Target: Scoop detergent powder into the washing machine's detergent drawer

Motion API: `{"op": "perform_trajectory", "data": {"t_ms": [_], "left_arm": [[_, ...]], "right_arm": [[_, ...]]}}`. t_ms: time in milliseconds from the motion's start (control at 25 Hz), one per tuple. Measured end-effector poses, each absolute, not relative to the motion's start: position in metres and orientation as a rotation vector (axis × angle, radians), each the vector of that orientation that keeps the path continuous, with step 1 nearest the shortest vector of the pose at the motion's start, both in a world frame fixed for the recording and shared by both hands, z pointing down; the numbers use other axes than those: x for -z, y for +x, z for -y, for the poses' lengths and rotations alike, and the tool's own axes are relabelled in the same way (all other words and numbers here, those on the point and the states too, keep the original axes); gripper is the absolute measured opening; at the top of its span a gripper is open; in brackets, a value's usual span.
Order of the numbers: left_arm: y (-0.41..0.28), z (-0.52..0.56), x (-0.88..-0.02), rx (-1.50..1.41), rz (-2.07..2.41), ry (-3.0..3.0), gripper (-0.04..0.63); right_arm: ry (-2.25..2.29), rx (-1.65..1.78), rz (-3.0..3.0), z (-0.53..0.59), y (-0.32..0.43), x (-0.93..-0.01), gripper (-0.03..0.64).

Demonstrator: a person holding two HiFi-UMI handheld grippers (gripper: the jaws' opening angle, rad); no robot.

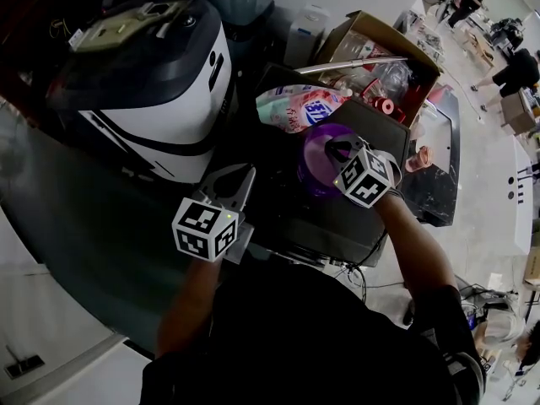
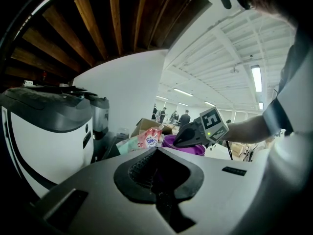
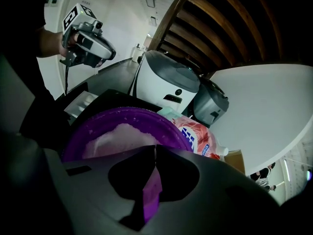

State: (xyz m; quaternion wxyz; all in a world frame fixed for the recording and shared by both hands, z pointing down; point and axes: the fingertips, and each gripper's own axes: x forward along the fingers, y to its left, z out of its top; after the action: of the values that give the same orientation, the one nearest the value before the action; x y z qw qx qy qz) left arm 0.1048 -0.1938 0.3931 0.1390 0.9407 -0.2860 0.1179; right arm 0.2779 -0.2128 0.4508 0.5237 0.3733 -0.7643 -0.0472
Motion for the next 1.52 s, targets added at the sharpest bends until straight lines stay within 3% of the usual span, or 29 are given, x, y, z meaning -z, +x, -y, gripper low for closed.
{"op": "perform_trajectory", "data": {"t_ms": [1520], "left_arm": [[0.086,0.190,-0.409,-0.322,0.813,2.682,0.008]], "right_arm": [[0.728,-0.123,1.965,0.193,0.244,-0.454,0.020]]}}
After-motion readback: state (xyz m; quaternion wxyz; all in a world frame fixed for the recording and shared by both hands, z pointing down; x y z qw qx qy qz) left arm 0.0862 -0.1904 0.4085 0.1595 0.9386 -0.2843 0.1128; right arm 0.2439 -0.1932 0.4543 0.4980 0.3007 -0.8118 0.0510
